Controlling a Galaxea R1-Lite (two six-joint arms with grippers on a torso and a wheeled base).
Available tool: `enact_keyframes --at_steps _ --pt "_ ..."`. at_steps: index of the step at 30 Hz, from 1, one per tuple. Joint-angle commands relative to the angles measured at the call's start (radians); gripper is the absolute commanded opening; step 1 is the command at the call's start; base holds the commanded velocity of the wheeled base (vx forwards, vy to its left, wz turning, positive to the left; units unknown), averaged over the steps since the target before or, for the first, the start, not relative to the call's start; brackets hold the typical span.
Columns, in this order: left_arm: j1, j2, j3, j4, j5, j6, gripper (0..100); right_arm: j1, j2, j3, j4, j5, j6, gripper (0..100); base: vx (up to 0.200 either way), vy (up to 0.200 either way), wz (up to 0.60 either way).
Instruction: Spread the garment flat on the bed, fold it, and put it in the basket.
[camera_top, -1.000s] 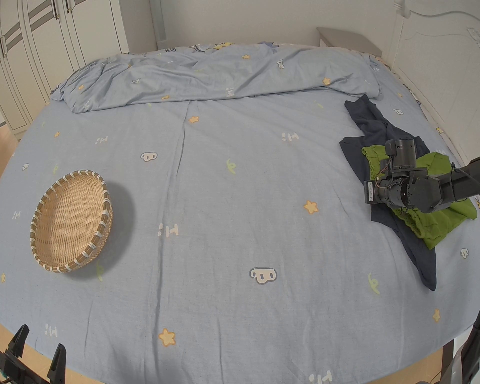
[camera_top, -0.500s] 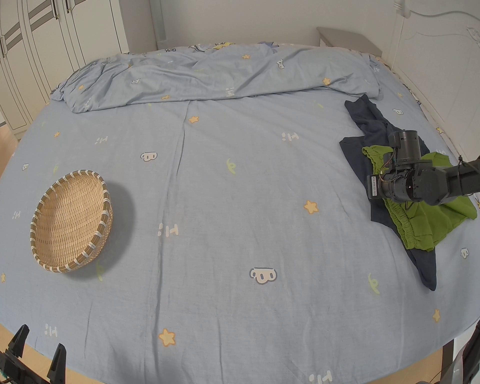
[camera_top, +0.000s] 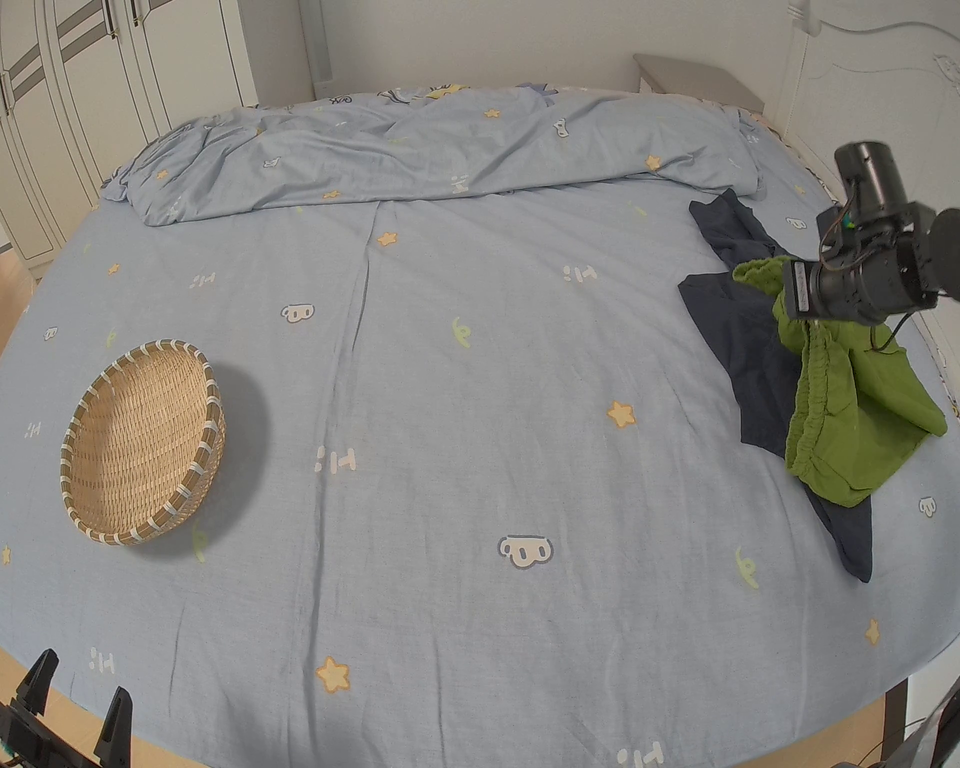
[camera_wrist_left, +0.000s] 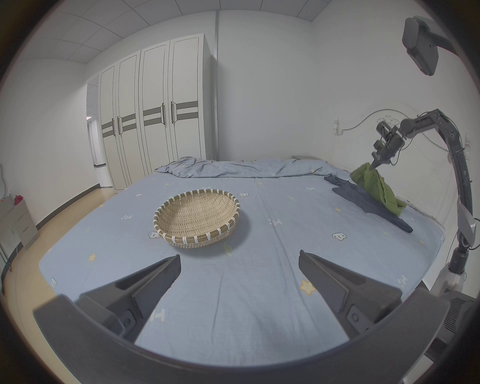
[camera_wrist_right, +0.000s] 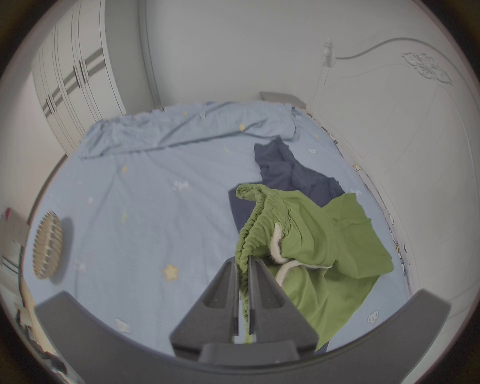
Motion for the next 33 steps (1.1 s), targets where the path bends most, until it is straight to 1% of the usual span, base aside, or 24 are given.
enact_keyframes --at_steps 1,2,3,4,6,7,10,13,14,15,17,18,19,21,22,23,25,31,33 --pt "0.0 -0.012 0.018 0.0 0.0 0.0 100 0.058 -0.127 -0.175 0.131 0.028 0.069 0 0.0 0.0 0.0" --pt "0.0 -0.012 0.018 0.0 0.0 0.0 100 0.071 -0.153 -0.217 0.172 0.053 0.087 0 0.0 0.0 0.0" --pt "0.0 -0.012 0.018 0.0 0.0 0.0 100 0.071 -0.153 -0.217 0.172 0.053 0.087 0 0.0 0.0 0.0" --pt "0.0 -0.012 0.018 0.0 0.0 0.0 100 0.103 -0.182 -0.241 0.212 0.074 0.107 0 0.0 0.0 0.0" --pt "0.0 -0.012 0.018 0.0 0.0 0.0 100 0.149 -0.202 -0.243 0.243 0.088 0.126 0 0.0 0.0 0.0" --pt "0.0 -0.012 0.018 0.0 0.0 0.0 100 0.16 -0.207 -0.241 0.247 0.091 0.13 0 0.0 0.0 0.0" --pt "0.0 -0.012 0.018 0.0 0.0 0.0 100 0.264 -0.219 -0.222 0.281 0.094 0.198 0 0.0 0.0 0.0" --pt "0.0 -0.012 0.018 0.001 0.0 0.0 100 0.362 -0.211 -0.165 0.277 0.094 0.256 0 0.0 0.0 0.0" --pt "0.0 -0.012 0.018 0.0 0.0 0.0 100 0.367 -0.211 -0.162 0.275 0.093 0.259 0 0.0 0.0 0.0" --pt "0.0 -0.012 0.018 0.0 0.0 0.0 100 0.425 -0.197 -0.116 0.263 0.087 0.299 0 0.0 0.0 0.0" --pt "0.0 -0.012 0.018 0.0 0.0 0.0 100 0.465 -0.171 -0.09 0.249 0.085 0.327 0 0.0 0.0 0.0" --pt "0.0 -0.012 0.018 0.0 0.0 0.0 100 0.509 -0.133 -0.073 0.217 0.084 0.376 0 0.0 0.0 0.0" --pt "0.0 -0.012 0.018 0.001 0.0 0.0 100 0.534 -0.111 -0.071 0.191 0.082 0.411 0 0.0 0.0 0.0" --pt "0.0 -0.012 0.018 0.0 0.0 0.0 100 0.571 -0.075 -0.076 0.139 0.081 0.468 0 0.0 0.0 0.0" --pt "0.0 -0.012 0.018 0.0 0.0 0.0 100 0.571 -0.075 -0.076 0.139 0.081 0.468 0 0.0 0.0 0.0" --pt "0.0 -0.012 0.018 0.0 0.0 0.0 100 0.603 -0.024 -0.085 0.088 0.074 0.498 0 0.0 0.0 0.0" --pt "0.0 -0.012 0.018 0.0 0.0 0.0 100 0.623 0.022 -0.116 0.062 0.065 0.505 0 0.0 0.0 0.0" --pt "0.0 -0.012 0.018 0.0 0.0 0.0 100 0.675 0.103 -0.254 0.059 0.068 0.509 0 0.0 0.0 0.0" --pt "0.0 -0.012 0.018 0.0 0.0 0.0 100 0.7 0.134 -0.301 0.065 0.071 0.525 0 0.0 0.0 0.0"
